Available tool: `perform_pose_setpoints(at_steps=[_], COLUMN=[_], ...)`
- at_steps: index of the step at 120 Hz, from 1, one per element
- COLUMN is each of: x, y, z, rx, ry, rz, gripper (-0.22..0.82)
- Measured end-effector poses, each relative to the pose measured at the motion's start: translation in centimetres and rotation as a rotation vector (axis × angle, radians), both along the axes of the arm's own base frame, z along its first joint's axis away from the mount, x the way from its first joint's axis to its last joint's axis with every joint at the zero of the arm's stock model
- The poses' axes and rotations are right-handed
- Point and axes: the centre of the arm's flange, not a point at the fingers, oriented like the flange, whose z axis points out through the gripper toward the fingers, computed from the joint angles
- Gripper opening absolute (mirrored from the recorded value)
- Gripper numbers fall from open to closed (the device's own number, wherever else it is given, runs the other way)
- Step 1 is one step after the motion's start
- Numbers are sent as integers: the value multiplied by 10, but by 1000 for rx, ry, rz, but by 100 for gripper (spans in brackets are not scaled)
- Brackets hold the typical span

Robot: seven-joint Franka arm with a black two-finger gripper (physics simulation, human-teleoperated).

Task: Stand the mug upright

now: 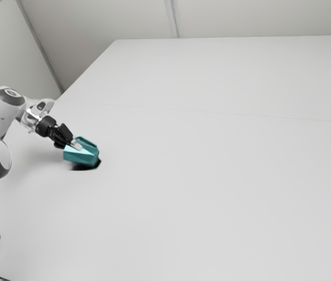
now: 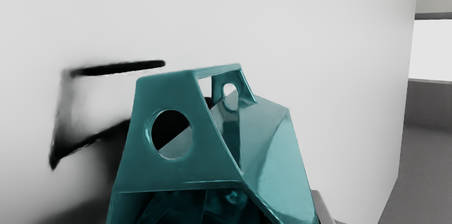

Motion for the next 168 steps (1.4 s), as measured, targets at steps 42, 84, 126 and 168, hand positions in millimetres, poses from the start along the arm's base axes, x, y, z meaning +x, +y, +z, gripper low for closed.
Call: perform_pose_setpoints(at_steps=[42, 84, 126, 168], x=[26, 10, -15, -9], y=[-61, -227, -323, -343], z=[72, 135, 114, 76], rx=[35, 378, 845, 972], ry=[-91, -172, -330, -355], rz=[-93, -344, -546, -563], gripper=[-17, -18, -18, -18])
